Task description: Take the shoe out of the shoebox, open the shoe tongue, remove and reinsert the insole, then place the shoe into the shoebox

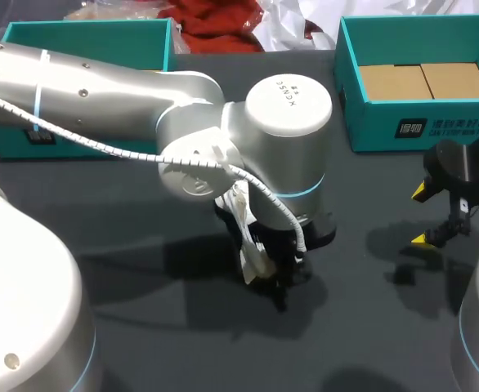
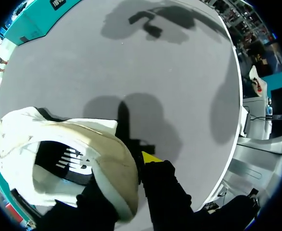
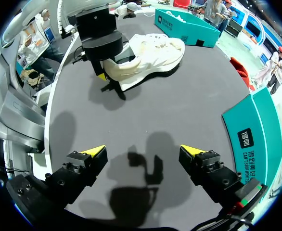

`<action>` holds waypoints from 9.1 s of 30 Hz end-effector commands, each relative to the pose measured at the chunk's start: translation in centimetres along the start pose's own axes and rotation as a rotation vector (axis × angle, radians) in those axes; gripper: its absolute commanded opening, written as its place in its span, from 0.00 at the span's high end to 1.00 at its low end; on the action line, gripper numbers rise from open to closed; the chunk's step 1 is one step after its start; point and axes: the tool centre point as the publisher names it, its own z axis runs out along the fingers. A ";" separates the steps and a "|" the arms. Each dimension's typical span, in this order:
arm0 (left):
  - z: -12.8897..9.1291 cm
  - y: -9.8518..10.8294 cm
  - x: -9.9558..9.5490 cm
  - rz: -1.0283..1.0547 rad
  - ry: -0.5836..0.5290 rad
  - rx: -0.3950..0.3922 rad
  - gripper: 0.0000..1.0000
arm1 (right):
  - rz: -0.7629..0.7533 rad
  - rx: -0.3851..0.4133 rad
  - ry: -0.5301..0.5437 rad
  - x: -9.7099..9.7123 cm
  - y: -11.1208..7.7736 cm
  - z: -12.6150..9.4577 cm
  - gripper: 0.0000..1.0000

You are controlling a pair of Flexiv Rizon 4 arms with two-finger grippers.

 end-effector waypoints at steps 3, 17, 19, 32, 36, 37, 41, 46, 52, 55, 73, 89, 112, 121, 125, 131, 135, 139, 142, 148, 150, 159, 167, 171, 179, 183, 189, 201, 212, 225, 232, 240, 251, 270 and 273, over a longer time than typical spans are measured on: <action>-2.1 0.6 -0.5 0.020 0.012 0.002 1.00 | -0.001 0.000 -0.003 0.2 -0.1 0.0 0.00; -10.9 2.5 -3.1 0.146 0.093 0.018 1.00 | -0.001 0.000 -0.003 0.2 -0.1 0.0 0.00; -12.2 2.9 -3.5 0.154 0.087 0.019 1.00 | -0.001 0.000 -0.003 0.2 -0.1 0.0 0.00; -20.6 5.1 -8.6 0.225 0.098 0.040 1.00 | -0.001 0.000 -0.003 0.2 -0.1 0.0 0.00; -22.4 5.4 -11.2 0.259 0.127 0.033 1.00 | -0.001 0.000 -0.003 0.2 -0.1 0.0 0.00; -22.8 5.5 -11.8 0.273 0.138 0.025 1.00 | -0.001 0.000 -0.003 0.2 -0.1 0.0 0.00; -24.0 6.4 -14.6 0.289 0.178 0.019 1.00 | -0.001 0.000 -0.003 0.2 -0.1 0.0 0.00; -25.5 8.1 -18.7 0.313 0.222 0.017 1.00 | -0.001 0.000 -0.003 0.2 -0.1 0.0 0.00; -25.9 8.6 -19.8 0.311 0.222 0.015 1.00 | -0.001 0.000 -0.003 0.2 -0.1 0.0 0.00; -25.9 8.6 -19.8 0.311 0.222 0.015 1.00 | -0.001 0.000 -0.003 0.2 -0.1 0.0 0.00; -28.3 12.5 -27.5 0.343 0.243 -0.012 1.00 | -0.001 0.000 -0.003 0.2 -0.1 0.0 0.00; -29.6 16.4 -34.9 0.345 0.250 -0.040 1.00 | -0.001 0.000 -0.003 0.2 -0.1 0.0 0.00; -32.5 19.1 -45.9 0.217 0.228 -0.038 1.00 | -0.001 0.000 -0.003 0.2 -0.1 0.0 0.00; -33.1 22.9 -49.8 0.141 0.196 -0.035 1.00 | -0.001 0.000 -0.003 0.2 -0.1 0.0 0.00; -33.1 22.9 -49.8 0.141 0.196 -0.035 1.00 | -0.001 0.000 -0.003 0.2 -0.1 0.0 0.00; -33.1 22.9 -49.8 0.141 0.196 -0.035 1.00 | -0.001 0.000 -0.003 0.2 -0.1 0.0 0.00; -33.1 22.9 -49.8 0.141 0.196 -0.035 1.00 | -0.001 0.000 -0.003 0.2 -0.1 0.0 0.00; -33.0 24.5 -51.0 0.164 0.200 -0.032 1.00 | -0.001 0.000 -0.003 0.2 -0.1 0.0 0.00; -32.8 25.8 -52.4 0.213 0.205 -0.024 1.00 | -0.001 0.000 -0.003 0.2 -0.1 0.0 0.00; -32.2 27.2 -54.7 0.270 0.179 -0.025 1.00 | -0.001 0.000 -0.003 0.2 -0.1 0.0 0.00; -31.9 27.4 -55.5 0.302 0.196 0.000 1.00 | -0.001 0.000 -0.003 0.2 -0.1 0.0 0.00; -30.9 29.2 -57.8 0.653 0.183 -0.033 1.00 | -0.001 0.000 -0.003 0.2 -0.1 0.0 0.00; -30.6 30.6 -58.1 0.870 0.139 -0.090 1.00 | -0.001 0.000 -0.003 0.2 -0.1 0.0 0.00; -30.6 30.6 -58.1 0.870 0.139 -0.090 1.00 | -0.001 0.000 -0.003 0.2 -0.1 0.0 0.00; -30.1 31.1 -58.9 1.228 0.059 -0.186 1.00 | -0.001 0.000 -0.003 0.2 -0.1 0.0 0.00; -29.8 32.0 -60.2 1.503 -0.007 -0.185 1.00 | -0.001 0.000 -0.003 0.2 -0.1 0.0 0.00; -29.9 32.2 -60.7 1.544 -0.013 -0.170 1.00 | -0.001 0.000 -0.003 0.2 -0.1 0.0 0.00; -28.9 32.0 -62.4 1.734 -0.010 -0.203 1.00 | -0.001 0.000 -0.003 0.2 -0.1 0.0 0.00; -28.1 32.0 -64.2 1.846 -0.034 -0.248 1.00 | -0.001 0.000 -0.003 0.2 -0.1 0.0 0.00; -24.6 31.0 -65.2 1.875 -0.007 -0.282 1.00 | -0.001 0.000 -0.003 0.2 -0.1 0.0 0.00; -21.7 30.4 -66.6 1.870 0.018 -0.261 1.00 | -0.001 0.000 -0.003 0.2 -0.1 0.0 0.00; -21.7 30.4 -66.6 1.870 0.018 -0.261 1.00 | -0.001 0.000 -0.003 0.2 -0.1 0.0 0.00; -18.2 29.8 -67.6 1.859 0.089 -0.273 1.00 | -0.001 0.000 -0.003 0.2 -0.1 0.0 0.00; -13.5 30.1 -68.7 1.828 0.180 -0.243 1.00 | -0.001 0.000 -0.003 0.2 -0.1 0.0 0.00; -13.1 30.1 -69.2 1.817 0.186 -0.243 1.00 | -0.001 0.000 -0.003 0.2 -0.1 0.0 0.00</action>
